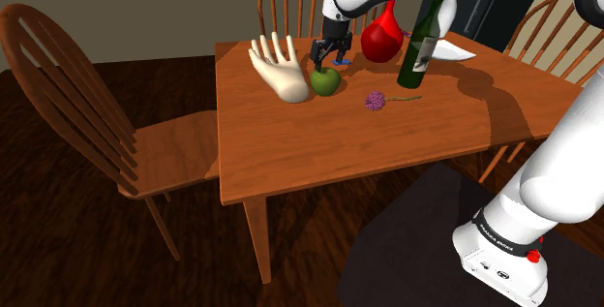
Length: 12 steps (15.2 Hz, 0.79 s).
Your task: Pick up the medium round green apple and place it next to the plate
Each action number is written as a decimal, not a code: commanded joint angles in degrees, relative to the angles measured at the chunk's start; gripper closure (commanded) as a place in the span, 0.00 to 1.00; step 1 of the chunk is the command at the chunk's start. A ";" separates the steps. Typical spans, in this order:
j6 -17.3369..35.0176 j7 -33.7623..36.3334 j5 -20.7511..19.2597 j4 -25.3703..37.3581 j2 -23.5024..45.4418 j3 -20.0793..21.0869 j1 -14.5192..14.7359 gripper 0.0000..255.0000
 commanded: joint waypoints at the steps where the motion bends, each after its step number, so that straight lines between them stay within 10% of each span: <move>1: 0.09 0.00 0.00 -0.05 0.02 0.00 -0.01 0.00; 4: 0.07 0.00 0.00 -0.05 0.02 0.00 0.00 0.00; 5: 0.07 0.00 0.00 -0.05 0.02 0.00 0.00 1.00; 12: 0.07 0.00 0.00 -0.05 0.02 0.00 0.00 1.00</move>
